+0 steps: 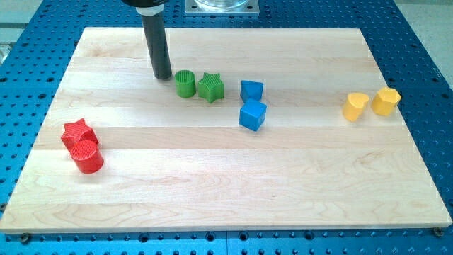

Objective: Push the cube left below the triangle

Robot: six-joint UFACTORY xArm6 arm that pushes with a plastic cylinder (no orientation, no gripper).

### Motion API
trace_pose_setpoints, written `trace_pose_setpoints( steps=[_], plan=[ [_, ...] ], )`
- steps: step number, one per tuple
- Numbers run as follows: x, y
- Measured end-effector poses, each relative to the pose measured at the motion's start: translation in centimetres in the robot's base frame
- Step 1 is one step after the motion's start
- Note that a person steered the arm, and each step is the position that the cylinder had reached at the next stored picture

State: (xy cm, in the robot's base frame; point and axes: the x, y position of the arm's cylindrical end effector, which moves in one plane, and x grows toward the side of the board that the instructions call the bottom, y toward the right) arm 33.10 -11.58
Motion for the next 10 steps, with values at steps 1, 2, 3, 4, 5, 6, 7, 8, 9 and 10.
trace_pose_setpoints(
  steps=[1,2,3,4,5,6,7,8,9,10],
  plan=[
    [0.0,0.5],
    [-2.0,3.8],
    [-6.5,11.3],
    [-3.1,19.0],
    [1.8,21.2],
    [8.1,20.0],
    [9.9,19.0],
    [11.1,20.7],
    [15.9,12.7],
    [19.5,6.3]
  ],
)
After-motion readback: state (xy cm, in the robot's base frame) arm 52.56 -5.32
